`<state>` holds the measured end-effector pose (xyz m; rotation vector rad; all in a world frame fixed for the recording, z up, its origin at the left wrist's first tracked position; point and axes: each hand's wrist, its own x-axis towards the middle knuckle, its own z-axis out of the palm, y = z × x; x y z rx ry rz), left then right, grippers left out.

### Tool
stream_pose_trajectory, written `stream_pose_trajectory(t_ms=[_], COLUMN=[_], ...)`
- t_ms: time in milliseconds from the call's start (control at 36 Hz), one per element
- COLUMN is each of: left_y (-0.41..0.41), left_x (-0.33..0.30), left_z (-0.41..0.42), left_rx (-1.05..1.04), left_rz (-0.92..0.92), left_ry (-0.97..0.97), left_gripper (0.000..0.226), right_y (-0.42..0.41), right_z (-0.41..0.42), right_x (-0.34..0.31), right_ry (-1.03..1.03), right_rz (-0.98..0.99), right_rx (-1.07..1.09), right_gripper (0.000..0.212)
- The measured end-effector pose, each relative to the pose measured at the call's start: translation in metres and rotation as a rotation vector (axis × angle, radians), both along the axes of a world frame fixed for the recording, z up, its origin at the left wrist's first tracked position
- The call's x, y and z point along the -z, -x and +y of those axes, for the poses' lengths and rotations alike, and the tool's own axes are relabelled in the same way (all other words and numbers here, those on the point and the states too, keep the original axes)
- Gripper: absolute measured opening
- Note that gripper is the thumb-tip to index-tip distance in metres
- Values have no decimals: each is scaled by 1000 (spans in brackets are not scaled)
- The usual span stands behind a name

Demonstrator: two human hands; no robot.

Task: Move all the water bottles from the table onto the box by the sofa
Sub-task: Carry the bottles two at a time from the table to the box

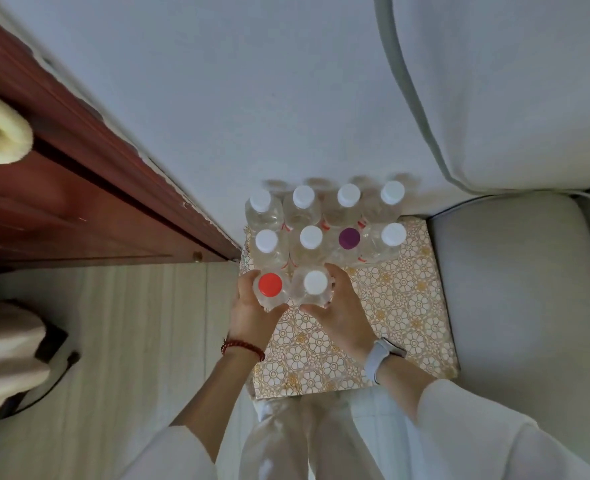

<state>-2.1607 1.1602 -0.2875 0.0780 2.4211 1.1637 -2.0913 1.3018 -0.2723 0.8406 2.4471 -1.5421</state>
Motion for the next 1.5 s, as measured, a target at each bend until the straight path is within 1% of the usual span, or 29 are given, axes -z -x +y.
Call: stream_pose_trajectory(t_ms=[167,278,389,444,556,639,694,750,778,833,889,944,1028,1111,1194,1250,1333,1417,1500], left_y=[2,5,2,0,-4,-11,-18,-24,-28,-38,-51,-66,-96,-140,-202,-258,-360,-482,-603], left_x=[0,-2,-5,-7,-12,-21,-29,-38,-43,-53,-62,-73,-96,-129,-166,-190,-220,-241,-255], left_z=[-2,-2,0,1,-1,-7,-15,-27,-36,-57,-83,-119,-189,-275,-368,-431,-519,-591,-645], left_rx=[9,33,38,50,73,80,63,37,17,-23,-59,-109,-240,-427,-611,-747,-940,-1161,-1387], left_rz=[-58,-32,-17,-9,-13,-42,-65,-92,-107,-115,-106,-96,-39,79,201,260,319,329,324], left_ry=[-43,-23,-9,7,29,22,39,56,63,90,132,169,228,279,359,406,443,471,496], left_gripper=[66,62,65,67,78,88,87,80,74,65,58,53,46,40,38,37,33,32,34], right_y=[1,-1,-2,-3,-6,-13,-21,-31,-36,-45,-48,-45,-39,-44,-71,-104,-174,-262,-356], right_z=[3,6,4,2,-3,-5,-7,-14,-19,-35,-56,-86,-147,-228,-323,-392,-495,-596,-685], right_x=[4,4,2,0,-4,-14,-24,-35,-40,-49,-58,-68,-85,-110,-140,-162,-191,-209,-222], right_ry=[0,47,70,84,114,126,101,17,-23,-71,-99,-126,-177,-196,-198,-179,-136,-92,-72], right_rz=[8,-3,12,10,-27,-73,-108,-174,-233,-345,-411,-409,-337,-227,-81,10,93,148,164], right_rx=[7,0,-1,-2,-18,-19,2,-35,-91,-271,-470,-614,-734,-860,-970,-1054,-1218,-1416,-1647], right_gripper=[73,74,73,77,101,103,97,81,71,56,47,43,38,36,33,30,28,27,30])
